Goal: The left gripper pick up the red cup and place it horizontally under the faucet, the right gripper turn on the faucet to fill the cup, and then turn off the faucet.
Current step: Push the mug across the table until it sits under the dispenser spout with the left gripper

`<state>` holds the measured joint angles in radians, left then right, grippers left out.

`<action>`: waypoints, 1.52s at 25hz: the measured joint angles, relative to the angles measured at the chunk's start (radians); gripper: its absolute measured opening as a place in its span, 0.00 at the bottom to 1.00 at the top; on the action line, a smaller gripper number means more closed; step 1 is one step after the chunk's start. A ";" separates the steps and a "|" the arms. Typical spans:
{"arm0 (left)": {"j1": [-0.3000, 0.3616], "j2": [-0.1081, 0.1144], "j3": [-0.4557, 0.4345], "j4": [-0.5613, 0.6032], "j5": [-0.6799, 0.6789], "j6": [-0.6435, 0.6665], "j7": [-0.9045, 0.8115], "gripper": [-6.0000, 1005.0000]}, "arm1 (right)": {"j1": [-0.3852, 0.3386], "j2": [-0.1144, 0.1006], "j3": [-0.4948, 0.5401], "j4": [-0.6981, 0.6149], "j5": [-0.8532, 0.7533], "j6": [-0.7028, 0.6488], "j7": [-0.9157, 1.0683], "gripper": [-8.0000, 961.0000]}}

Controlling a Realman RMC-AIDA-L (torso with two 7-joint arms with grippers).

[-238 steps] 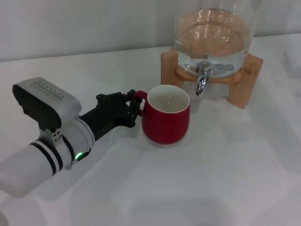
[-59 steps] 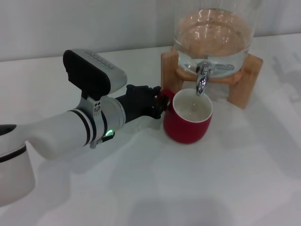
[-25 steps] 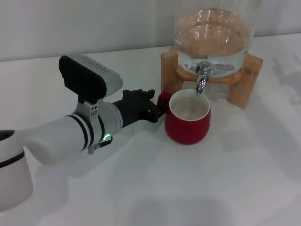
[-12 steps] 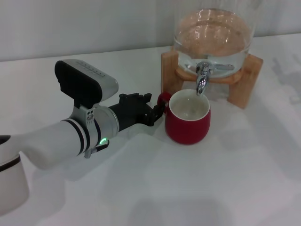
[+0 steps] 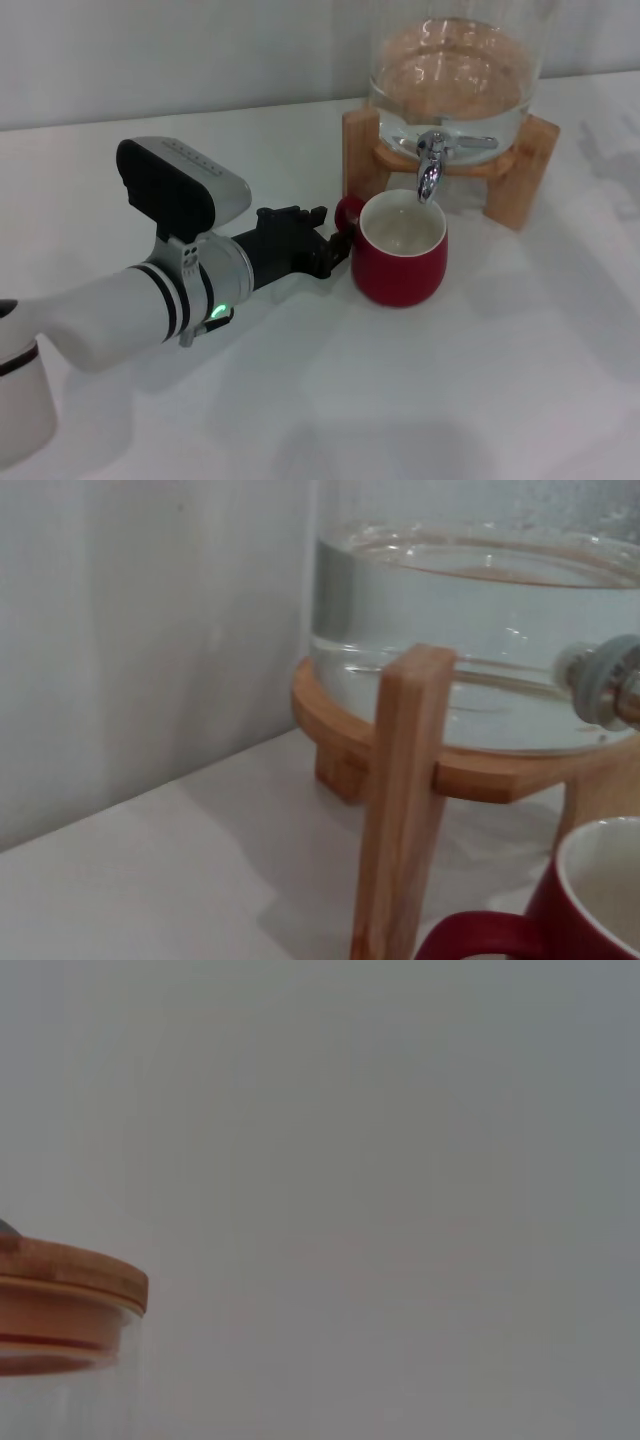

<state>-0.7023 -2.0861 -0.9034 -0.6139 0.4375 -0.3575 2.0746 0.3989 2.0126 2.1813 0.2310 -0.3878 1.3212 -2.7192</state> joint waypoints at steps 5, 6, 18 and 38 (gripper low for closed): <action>0.038 0.003 -0.007 -0.035 0.029 0.003 0.001 0.44 | 0.003 0.000 0.000 -0.001 0.001 -0.008 -0.005 0.65; 0.043 0.003 -0.007 -0.037 0.030 0.004 0.001 0.44 | 0.003 0.000 0.000 -0.001 0.001 -0.010 -0.005 0.65; 0.061 0.006 -0.006 -0.041 0.035 0.002 -0.005 0.44 | 0.006 0.000 0.000 -0.001 0.001 -0.016 -0.008 0.65; 0.019 0.006 0.010 -0.055 0.043 0.010 -0.008 0.44 | 0.005 -0.002 0.000 -0.001 0.001 -0.011 -0.008 0.65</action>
<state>-0.6830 -2.0802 -0.8937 -0.6693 0.4802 -0.3475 2.0662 0.4034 2.0109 2.1814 0.2300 -0.3869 1.3097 -2.7274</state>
